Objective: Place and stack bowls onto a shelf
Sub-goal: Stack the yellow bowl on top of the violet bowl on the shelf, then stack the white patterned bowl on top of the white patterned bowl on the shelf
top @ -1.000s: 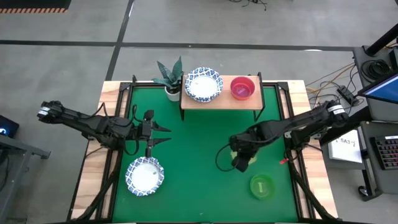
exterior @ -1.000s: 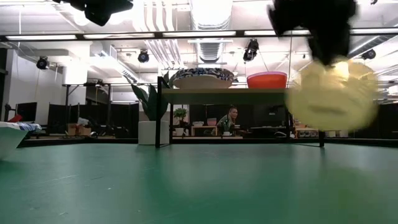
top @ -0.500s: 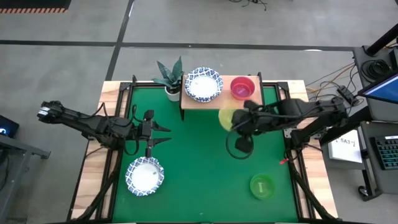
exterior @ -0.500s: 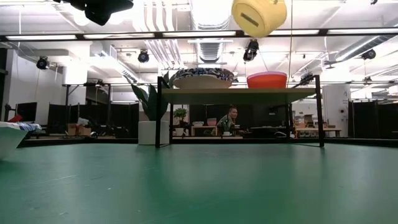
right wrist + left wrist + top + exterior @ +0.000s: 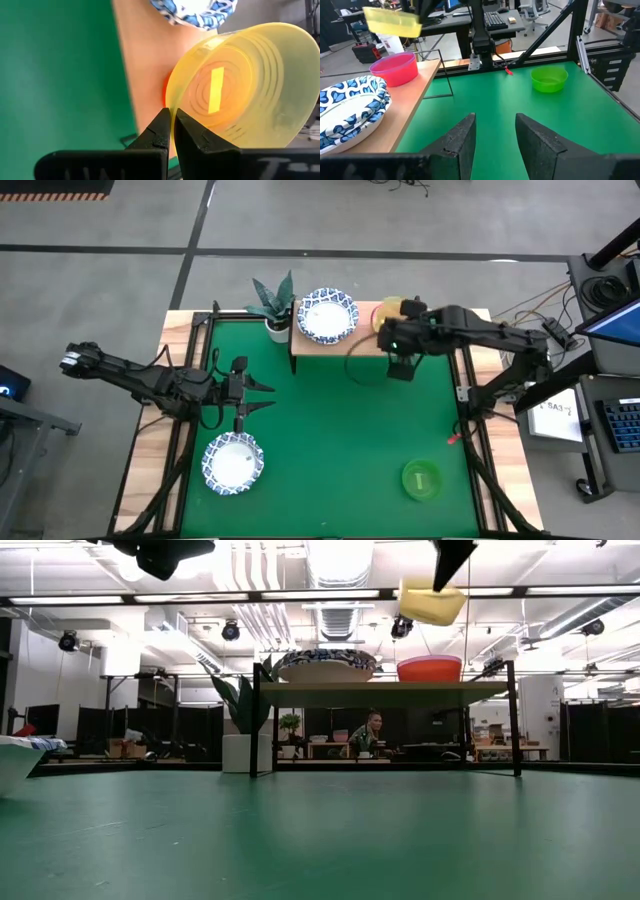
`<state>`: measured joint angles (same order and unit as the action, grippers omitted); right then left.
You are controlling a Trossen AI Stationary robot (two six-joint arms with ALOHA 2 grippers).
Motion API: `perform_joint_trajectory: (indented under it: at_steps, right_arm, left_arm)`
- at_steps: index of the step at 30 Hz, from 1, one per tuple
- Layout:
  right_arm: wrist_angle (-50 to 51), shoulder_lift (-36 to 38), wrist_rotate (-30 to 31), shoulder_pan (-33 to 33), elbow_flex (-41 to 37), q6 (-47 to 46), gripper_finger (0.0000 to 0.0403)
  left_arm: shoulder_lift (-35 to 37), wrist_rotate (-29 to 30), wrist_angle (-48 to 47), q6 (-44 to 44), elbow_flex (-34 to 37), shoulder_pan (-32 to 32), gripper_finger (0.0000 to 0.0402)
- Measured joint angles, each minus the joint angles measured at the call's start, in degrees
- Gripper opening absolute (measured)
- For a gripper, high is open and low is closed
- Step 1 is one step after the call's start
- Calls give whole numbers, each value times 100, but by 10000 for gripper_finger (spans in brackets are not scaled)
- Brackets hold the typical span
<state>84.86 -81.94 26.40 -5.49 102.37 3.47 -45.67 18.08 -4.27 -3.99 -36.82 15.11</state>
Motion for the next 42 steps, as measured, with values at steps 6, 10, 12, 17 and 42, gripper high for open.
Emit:
perform_joint_trajectory:
  at_steps: [6,10,12,17,42]
  right_arm:
    - [-14,-227,-579,-840,13,743,9]
    - [-18,-362,-829,-1187,13,1064,9]
    - [-32,-434,-887,-1305,13,1152,9]
    - [-37,-556,-884,-1502,13,1248,9]
    - [-90,-659,-918,-1813,13,801,113]
  left_arm:
    - [0,0,2,-2,0,0,121]
    - [0,0,2,-1,0,0,121]
    - [0,-1,2,-2,0,0,121]
    - [0,-2,2,-43,0,0,121]
    - [0,-1,2,-41,0,0,121]
